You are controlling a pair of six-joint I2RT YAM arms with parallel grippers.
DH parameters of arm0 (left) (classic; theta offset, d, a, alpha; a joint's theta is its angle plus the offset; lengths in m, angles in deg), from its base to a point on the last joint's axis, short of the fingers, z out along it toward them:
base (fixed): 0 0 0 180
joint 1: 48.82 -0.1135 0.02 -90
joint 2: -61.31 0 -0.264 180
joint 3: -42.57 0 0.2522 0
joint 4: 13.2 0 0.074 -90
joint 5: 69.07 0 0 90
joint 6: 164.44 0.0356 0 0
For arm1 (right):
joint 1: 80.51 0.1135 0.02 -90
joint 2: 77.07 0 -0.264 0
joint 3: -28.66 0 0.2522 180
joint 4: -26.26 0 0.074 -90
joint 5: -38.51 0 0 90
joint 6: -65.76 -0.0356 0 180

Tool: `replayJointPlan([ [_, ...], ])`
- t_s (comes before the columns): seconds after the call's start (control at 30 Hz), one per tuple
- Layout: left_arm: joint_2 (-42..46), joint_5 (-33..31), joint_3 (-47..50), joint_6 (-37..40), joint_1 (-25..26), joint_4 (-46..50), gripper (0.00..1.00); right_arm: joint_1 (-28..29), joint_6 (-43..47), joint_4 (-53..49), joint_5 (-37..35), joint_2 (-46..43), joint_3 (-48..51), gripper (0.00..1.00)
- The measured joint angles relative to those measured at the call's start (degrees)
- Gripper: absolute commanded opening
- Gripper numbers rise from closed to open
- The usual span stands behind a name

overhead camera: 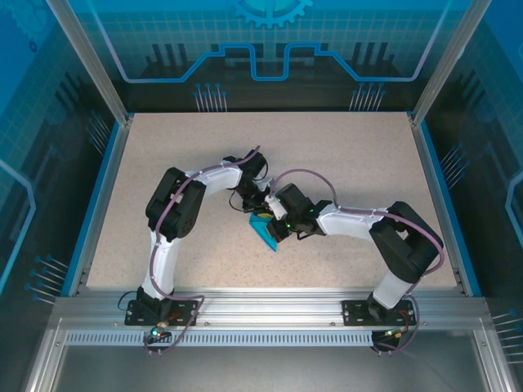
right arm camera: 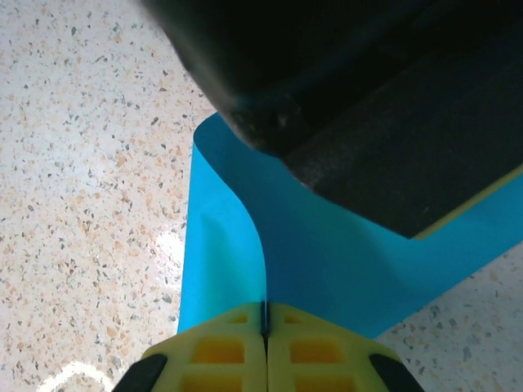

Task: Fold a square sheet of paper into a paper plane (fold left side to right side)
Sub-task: Third fold the triangle at the center of the table.

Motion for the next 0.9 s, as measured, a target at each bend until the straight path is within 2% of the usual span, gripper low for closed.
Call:
replayJointPlan([
  [0.5,0.0,0.0,0.0,0.0,0.0,-0.1,0.10,-0.1,-1.7,2.9,3.2,-2.5,4.5,0.23],
  [0.9,0.0,0.0,0.0,0.0,0.2,-0.1,0.10,-2.0,-4.7,8.3,6.7,-4.8,9.1,0.28],
])
